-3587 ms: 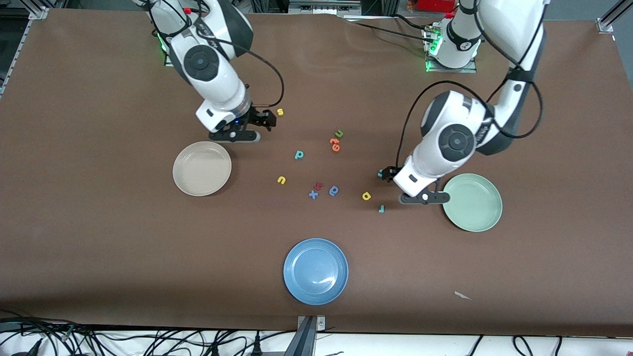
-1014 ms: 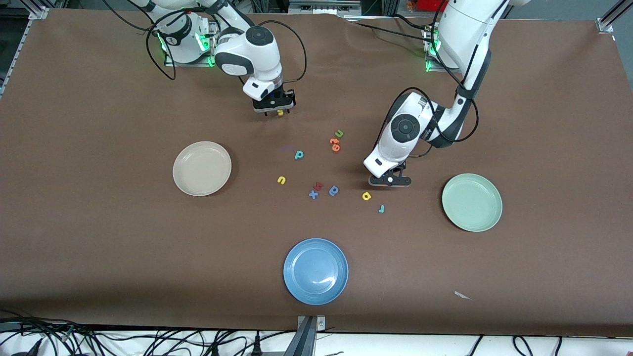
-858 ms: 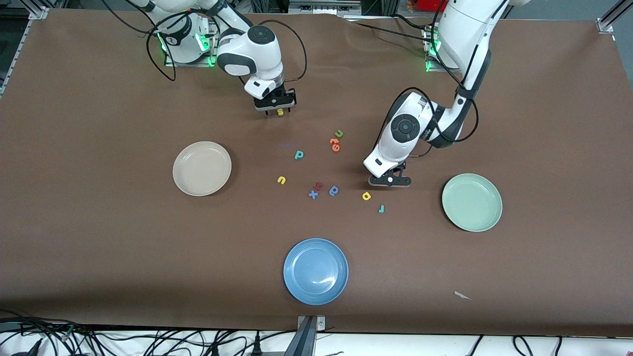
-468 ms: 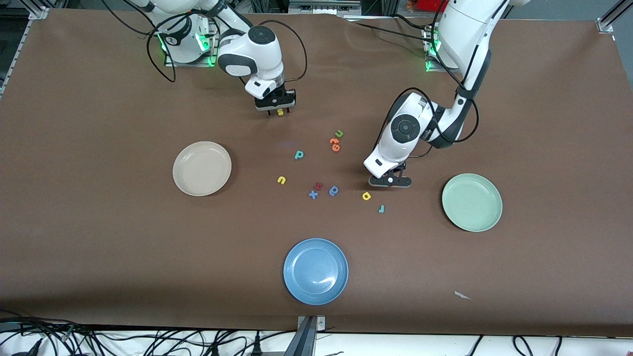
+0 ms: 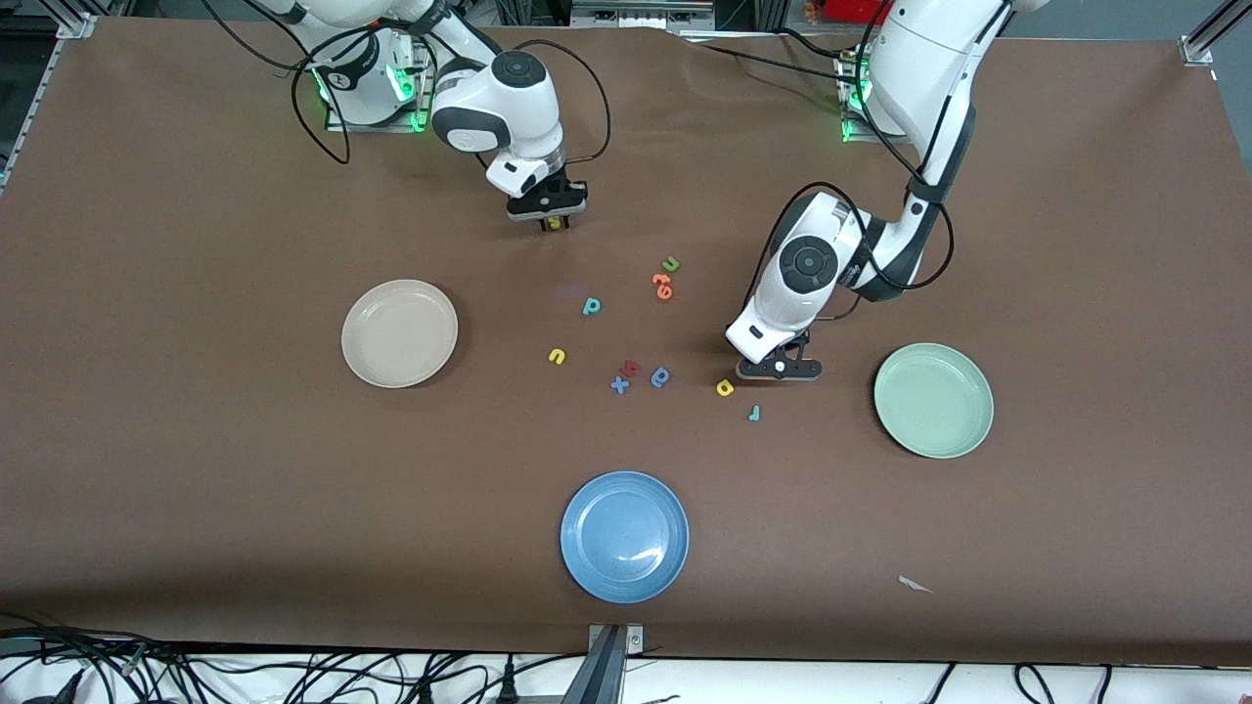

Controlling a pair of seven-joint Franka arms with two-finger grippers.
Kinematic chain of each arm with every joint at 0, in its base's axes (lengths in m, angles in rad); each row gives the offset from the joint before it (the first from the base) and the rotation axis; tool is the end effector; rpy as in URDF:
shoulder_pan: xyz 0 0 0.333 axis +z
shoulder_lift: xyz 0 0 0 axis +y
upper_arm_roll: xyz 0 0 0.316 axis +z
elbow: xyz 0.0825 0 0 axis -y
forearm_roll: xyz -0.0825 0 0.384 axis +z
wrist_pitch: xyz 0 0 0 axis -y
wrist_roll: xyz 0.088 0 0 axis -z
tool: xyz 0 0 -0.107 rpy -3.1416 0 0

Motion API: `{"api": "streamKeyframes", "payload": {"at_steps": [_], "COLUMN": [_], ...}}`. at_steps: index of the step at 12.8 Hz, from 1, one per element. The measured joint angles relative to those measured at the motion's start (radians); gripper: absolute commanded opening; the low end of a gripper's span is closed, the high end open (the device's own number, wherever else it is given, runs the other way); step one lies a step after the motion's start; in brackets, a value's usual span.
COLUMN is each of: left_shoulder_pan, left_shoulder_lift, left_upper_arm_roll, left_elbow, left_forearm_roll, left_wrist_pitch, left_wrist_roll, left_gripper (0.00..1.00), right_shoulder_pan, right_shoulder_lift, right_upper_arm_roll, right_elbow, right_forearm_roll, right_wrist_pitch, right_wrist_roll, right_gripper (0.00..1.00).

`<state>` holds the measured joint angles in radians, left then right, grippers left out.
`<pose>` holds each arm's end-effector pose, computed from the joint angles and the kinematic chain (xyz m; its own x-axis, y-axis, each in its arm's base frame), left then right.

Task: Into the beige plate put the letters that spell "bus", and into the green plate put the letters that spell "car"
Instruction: 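Close the left gripper on the teal c while the right gripper grasps the s, then carry the teal c onto the green plate with the left gripper and release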

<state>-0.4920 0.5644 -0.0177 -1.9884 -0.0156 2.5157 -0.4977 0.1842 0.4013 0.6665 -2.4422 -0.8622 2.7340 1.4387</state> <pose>0.5279 -0.2947 0.1722 0.9991 0.0034 -0.0413 0.0033 -1.0000 -0.0018 0.2731 0.3871 0.1776 0.9800 0.1614 0.1166 0.1636 -0.9865 -0.0092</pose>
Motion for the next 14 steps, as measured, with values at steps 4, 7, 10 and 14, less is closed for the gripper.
{"api": "streamKeyframes", "payload": {"at_steps": [4, 7, 10, 14], "left_shoulder_pan": [0.0, 0.0, 0.0, 0.0], "left_shoulder_lift": [0.002, 0.002, 0.002, 0.003], "left_upper_arm_roll": [-0.001, -0.002, -0.002, 0.013], "left_elbow": [0.003, 0.005, 0.005, 0.011], "left_forearm_roll": [0.0, 0.0, 0.0, 0.002], "left_wrist_pitch": [-0.003, -0.003, -0.003, -0.004], "left_wrist_roll": [-0.005, -0.006, -0.006, -0.002], "left_gripper": [0.23, 0.2, 0.17, 0.15], "right_shoulder_pan": [0.0, 0.001, 0.004, 0.007], "right_shoulder_lift": [0.0, 0.0, 0.0, 0.0], "right_upper_arm_roll": [0.0, 0.0, 0.0, 0.0], "right_elbow": [0.0, 0.0, 0.0, 0.0], "right_forearm_roll": [0.0, 0.0, 0.0, -0.001], "right_wrist_pitch": [0.0, 0.001, 0.001, 0.001], "right_wrist_roll": [0.012, 0.026, 0.035, 0.036], "right_gripper": [0.39, 0.39, 0.38, 0.29]}}
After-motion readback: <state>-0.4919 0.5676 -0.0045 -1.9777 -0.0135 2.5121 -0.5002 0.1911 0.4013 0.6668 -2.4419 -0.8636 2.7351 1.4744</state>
